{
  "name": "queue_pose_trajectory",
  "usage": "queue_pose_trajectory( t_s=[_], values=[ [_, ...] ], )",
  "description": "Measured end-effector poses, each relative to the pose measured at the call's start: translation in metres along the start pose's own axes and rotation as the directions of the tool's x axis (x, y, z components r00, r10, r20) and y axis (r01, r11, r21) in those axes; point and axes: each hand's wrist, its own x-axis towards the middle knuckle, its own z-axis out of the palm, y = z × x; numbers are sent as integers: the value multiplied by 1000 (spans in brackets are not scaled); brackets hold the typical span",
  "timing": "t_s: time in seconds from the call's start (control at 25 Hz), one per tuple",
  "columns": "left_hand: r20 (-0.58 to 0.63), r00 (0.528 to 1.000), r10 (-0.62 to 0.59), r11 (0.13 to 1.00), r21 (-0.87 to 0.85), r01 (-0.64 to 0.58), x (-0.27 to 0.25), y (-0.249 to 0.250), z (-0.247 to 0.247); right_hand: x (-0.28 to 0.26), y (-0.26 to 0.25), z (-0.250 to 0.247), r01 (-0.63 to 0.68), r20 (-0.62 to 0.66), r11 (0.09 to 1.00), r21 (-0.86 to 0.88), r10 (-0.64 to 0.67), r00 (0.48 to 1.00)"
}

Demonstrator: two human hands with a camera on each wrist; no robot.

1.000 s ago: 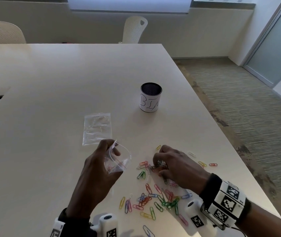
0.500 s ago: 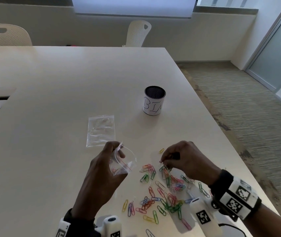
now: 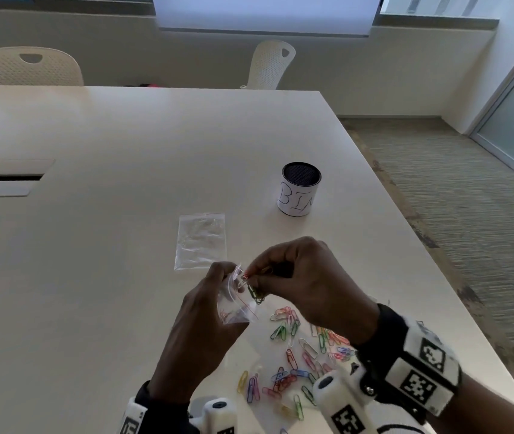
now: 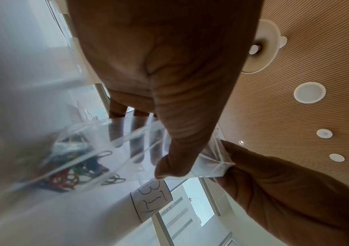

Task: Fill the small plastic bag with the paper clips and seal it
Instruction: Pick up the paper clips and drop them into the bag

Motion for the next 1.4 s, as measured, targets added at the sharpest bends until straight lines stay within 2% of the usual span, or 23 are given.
queue_pose_trajectory(
  t_s=[0.12,0.32,0.48,0.6,0.68,0.76,0.88,1.04,1.16,1.28,1.4],
  values=[
    [-1,1000,-14,1000,-12,14,-2,1,1,4,-1,17,55,16,983,-173,-53,998],
    [-12,1000,-14,1000,-27,14,-4,-1,1,3,-8,16,89,70,961,-260,-74,995],
    [-16,1000,-8,1000,-22,7,-5,0,-1,2,-3,-6,101,-24,958,-270,-112,993],
    [-43,999,-12,1000,-24,11,-5,0,-5,7,28,-24,25,-50,904,-428,-51,997],
    [-58,998,-17,1000,-18,16,-6,-1,-6,6,54,-27,-32,2,809,-587,41,999],
    [-57,998,-20,1000,-15,19,-6,-1,-7,0,72,-24,-35,61,737,-675,103,993],
    [-56,998,-23,1000,-9,22,-6,-1,-6,-14,80,-11,67,213,731,-679,109,971],
    [-51,998,-21,1000,-10,20,-6,-2,-4,-30,69,-2,217,404,712,-668,102,909],
    [-51,998,-22,1000,-13,21,-7,-2,-5,-41,63,-5,208,424,721,-661,130,896],
    [-48,998,-31,999,-13,30,-7,-2,-4,-44,67,-7,201,395,662,-722,157,905],
    [-47,998,-31,1000,-7,30,-7,-1,-2,-45,70,-1,235,437,650,-723,165,884]
  ],
)
